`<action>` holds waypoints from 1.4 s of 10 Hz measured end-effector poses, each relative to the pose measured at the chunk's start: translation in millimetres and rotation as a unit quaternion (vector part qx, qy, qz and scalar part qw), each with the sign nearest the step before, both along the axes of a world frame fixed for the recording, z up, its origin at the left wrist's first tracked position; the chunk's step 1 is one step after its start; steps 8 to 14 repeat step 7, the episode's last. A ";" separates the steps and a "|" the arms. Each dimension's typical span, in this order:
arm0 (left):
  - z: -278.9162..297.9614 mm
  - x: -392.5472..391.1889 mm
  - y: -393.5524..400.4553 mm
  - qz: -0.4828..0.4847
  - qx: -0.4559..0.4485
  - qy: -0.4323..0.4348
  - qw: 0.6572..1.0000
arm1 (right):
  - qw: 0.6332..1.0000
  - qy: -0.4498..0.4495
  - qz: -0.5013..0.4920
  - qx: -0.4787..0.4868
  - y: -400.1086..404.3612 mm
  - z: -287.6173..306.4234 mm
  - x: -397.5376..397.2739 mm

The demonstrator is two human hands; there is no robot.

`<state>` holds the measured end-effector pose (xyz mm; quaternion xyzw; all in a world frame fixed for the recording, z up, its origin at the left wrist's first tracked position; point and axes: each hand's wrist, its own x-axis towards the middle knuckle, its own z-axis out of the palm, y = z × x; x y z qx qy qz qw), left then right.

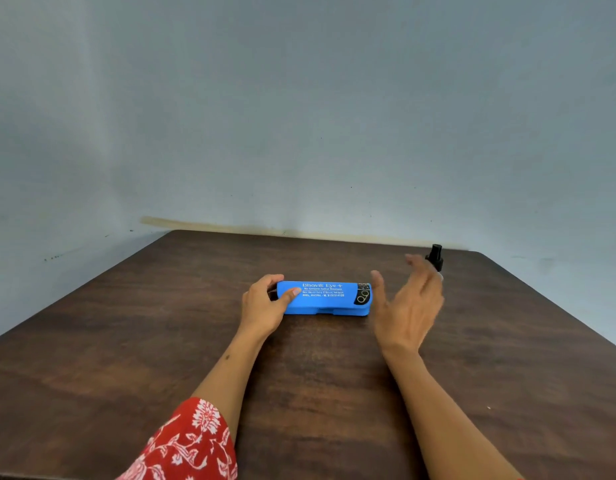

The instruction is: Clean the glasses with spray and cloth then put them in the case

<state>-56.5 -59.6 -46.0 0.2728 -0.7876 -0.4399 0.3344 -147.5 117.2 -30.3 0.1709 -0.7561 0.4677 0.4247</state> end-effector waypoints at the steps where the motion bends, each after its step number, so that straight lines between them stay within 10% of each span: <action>1: -1.5 -0.2 -0.3 -0.004 -0.007 -0.007 1.000 | 0.990 -0.107 -0.041 -0.086 11.1 -0.2 -13.3; 3: -2.1 -1.8 -1.1 -0.005 -0.018 0.004 1.000 | 0.944 -0.320 0.035 -0.070 19.8 -9.7 -34.5; 14: 2.1 1.5 15.8 0.039 -0.117 -0.001 0.992 | 0.942 -0.303 0.145 0.011 14.1 -6.9 -26.9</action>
